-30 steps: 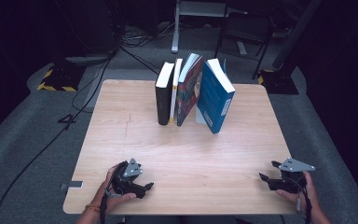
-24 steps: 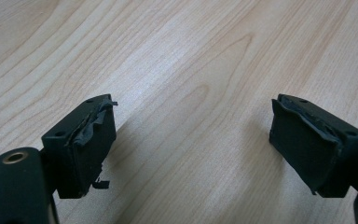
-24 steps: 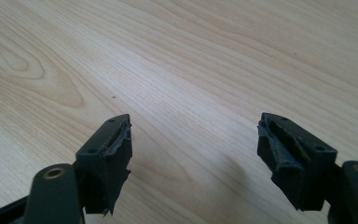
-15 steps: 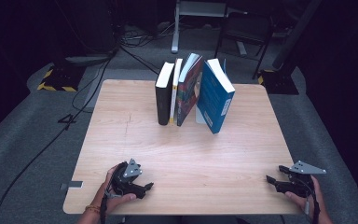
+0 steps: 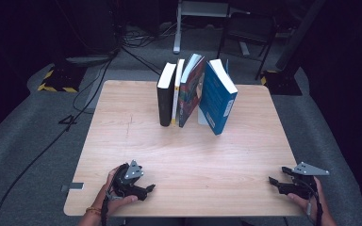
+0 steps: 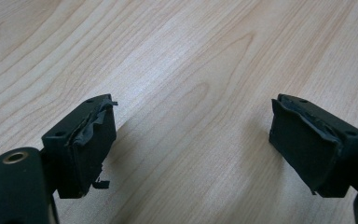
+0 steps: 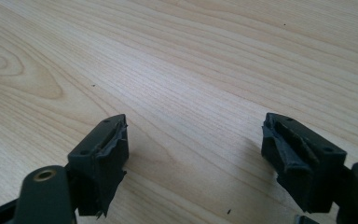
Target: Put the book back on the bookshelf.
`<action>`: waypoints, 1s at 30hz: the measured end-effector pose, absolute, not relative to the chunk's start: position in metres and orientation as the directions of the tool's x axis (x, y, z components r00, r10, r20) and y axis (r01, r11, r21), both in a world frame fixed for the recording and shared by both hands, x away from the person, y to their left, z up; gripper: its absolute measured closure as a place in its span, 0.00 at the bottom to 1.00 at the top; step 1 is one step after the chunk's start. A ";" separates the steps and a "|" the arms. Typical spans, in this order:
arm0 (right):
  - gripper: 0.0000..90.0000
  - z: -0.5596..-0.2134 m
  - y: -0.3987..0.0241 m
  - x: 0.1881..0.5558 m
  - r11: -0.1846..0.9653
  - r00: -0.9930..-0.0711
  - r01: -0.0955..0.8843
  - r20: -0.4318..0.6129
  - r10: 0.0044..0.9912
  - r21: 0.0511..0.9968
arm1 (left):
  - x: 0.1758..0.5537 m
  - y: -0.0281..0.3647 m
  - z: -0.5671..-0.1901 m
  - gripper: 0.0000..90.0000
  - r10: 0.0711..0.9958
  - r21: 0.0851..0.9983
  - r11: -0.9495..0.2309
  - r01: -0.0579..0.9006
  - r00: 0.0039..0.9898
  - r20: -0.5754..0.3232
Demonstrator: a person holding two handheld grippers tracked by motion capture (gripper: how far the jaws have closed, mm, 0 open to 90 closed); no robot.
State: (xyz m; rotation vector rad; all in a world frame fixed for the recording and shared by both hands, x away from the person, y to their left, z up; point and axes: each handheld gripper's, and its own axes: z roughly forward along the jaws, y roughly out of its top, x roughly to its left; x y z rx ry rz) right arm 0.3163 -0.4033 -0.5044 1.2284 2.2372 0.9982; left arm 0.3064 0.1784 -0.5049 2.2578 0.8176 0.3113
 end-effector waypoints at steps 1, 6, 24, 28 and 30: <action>0.26 -0.504 -0.403 0.316 0.360 -0.535 0.560 -0.005 0.845 0.746 | 0.306 0.178 -0.505 0.16 0.639 0.690 -0.551 0.469 0.769 -0.013; 0.26 -0.504 -0.403 0.316 0.358 -0.532 0.561 -0.006 0.847 0.747 | 0.307 0.178 -0.505 0.16 0.635 0.690 -0.554 0.466 0.773 -0.013; 0.26 -0.504 -0.402 0.318 0.359 -0.536 0.561 -0.003 0.844 0.746 | 0.309 0.179 -0.505 0.15 0.618 0.688 -0.563 0.457 0.786 -0.016; 0.26 -0.504 -0.402 0.318 0.360 -0.536 0.561 -0.004 0.844 0.745 | 0.309 0.179 -0.505 0.16 0.619 0.688 -0.563 0.457 0.785 -0.016; 0.26 -0.504 -0.402 0.318 0.360 -0.537 0.561 -0.004 0.844 0.745 | 0.309 0.180 -0.505 0.16 0.618 0.688 -0.565 0.456 0.786 -0.013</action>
